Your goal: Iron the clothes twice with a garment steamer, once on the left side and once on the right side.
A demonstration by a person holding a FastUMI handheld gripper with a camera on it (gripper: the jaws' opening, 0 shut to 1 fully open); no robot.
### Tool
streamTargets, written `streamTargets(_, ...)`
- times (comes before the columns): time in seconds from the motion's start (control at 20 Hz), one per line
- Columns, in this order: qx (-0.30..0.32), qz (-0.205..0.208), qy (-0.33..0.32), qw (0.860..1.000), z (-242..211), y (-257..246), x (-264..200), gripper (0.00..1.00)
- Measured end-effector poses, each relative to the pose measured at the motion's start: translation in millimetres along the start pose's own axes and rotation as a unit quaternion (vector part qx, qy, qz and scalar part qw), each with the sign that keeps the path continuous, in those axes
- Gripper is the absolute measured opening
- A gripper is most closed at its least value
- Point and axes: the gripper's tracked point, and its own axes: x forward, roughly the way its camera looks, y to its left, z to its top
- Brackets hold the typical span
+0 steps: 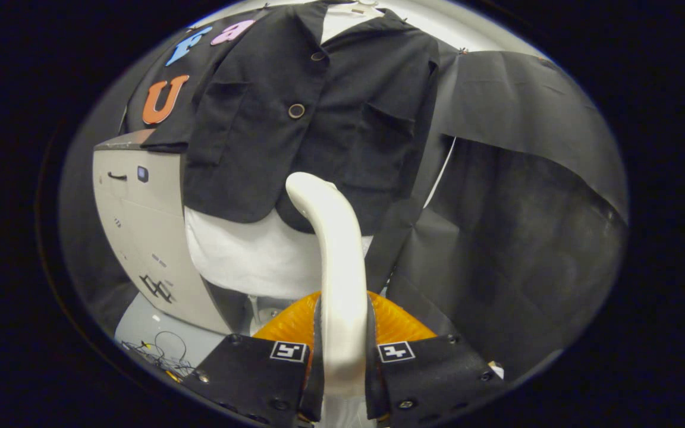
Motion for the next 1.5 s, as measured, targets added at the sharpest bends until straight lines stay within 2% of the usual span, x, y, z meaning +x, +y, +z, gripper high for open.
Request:
streamTargets(0.25,0.028,-0.002,0.010,1.000,-13,1,-30,0.30)
streamTargets(0.6,0.064,0.019,-0.030,0.997,4,-23,-121,0.30)
streamTargets(0.8,0.072,0.027,-0.059,0.995,13,-54,-169,0.30)
streamTargets(1.2,0.083,0.090,-0.112,0.986,26,-90,-263,0.30)
streamTargets(1.5,0.085,0.116,-0.140,0.980,18,-113,-318,0.30)
